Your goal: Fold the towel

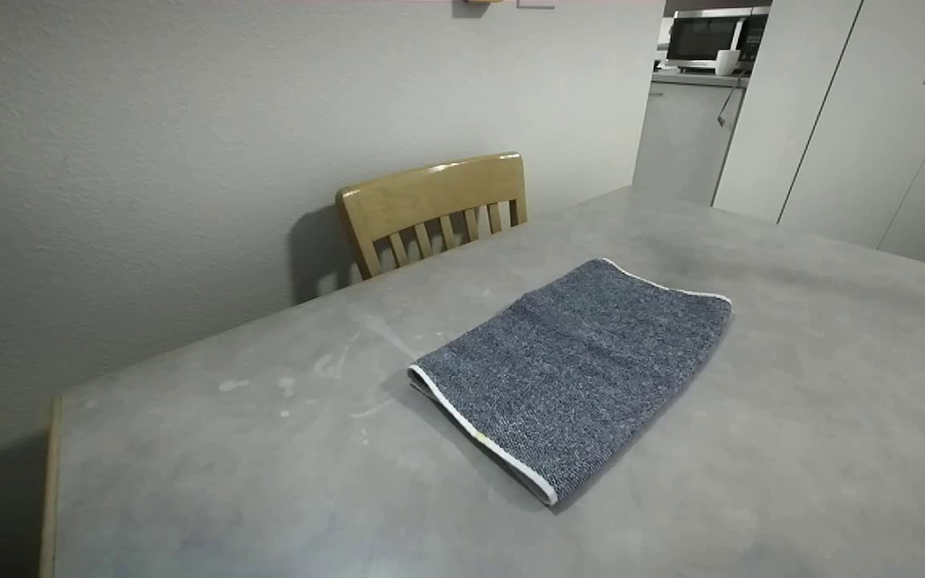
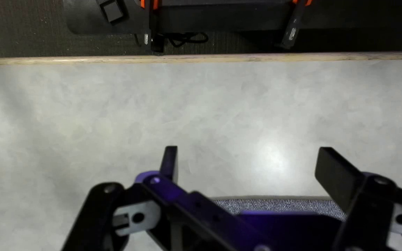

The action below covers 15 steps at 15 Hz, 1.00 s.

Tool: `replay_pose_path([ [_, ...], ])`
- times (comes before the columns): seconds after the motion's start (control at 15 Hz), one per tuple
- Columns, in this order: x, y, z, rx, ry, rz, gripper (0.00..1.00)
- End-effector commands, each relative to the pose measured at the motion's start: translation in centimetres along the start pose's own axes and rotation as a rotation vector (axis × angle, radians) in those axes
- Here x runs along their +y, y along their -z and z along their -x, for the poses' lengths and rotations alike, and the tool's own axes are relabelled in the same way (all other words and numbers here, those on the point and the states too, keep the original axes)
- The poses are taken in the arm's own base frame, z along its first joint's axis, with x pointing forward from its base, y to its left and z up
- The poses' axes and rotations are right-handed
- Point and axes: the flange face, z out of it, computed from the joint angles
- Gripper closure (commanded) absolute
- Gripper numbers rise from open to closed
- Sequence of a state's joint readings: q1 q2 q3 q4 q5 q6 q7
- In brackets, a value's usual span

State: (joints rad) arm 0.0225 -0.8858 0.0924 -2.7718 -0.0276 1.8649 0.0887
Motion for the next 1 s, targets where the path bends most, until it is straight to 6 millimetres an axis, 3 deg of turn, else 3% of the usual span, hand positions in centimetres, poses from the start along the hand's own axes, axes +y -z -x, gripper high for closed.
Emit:
replay_pose_path([
  [0.0, 0.0, 0.1, 0.0, -0.001, 0.000, 0.000, 0.00],
  [0.2, 0.0, 0.1, 0.0, -0.001, 0.000, 0.000, 0.00],
  [0.47, -0.7, -1.4, -1.4, -0.011, -0.009, -0.003, 0.00],
  [0.93, -4.3, -5.3, -5.7, 0.006, -0.020, -0.027, 0.00],
])
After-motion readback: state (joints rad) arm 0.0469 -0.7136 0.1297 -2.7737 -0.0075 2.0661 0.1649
